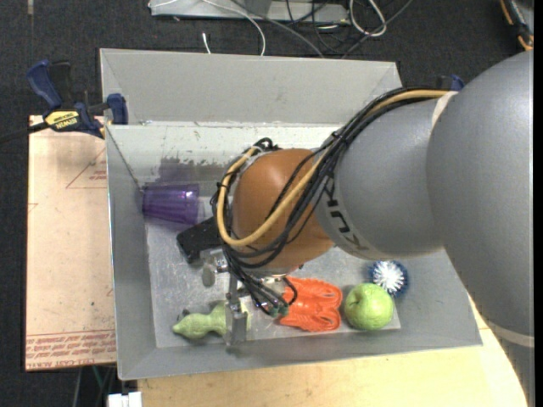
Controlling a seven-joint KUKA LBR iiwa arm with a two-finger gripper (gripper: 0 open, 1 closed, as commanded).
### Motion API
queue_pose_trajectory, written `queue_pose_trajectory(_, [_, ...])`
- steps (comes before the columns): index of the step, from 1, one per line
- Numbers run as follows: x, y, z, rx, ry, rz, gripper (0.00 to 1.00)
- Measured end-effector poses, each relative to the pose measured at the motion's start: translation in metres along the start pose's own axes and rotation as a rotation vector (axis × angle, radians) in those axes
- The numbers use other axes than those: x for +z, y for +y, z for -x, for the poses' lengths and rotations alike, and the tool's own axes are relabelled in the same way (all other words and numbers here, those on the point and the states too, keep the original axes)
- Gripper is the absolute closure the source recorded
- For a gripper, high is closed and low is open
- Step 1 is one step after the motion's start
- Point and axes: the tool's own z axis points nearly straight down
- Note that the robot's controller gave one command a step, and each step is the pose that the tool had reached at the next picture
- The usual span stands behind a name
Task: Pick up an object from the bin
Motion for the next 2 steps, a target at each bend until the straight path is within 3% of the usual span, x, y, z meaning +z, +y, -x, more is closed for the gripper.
queue_pose_trajectory(1, [0.031,-0.007,-0.002,0.001,0.0,0.0,0.0])
queue_pose_trajectory(2, [0.058,-0.007,0.002,0.011,-0.019,0.003,0.0])
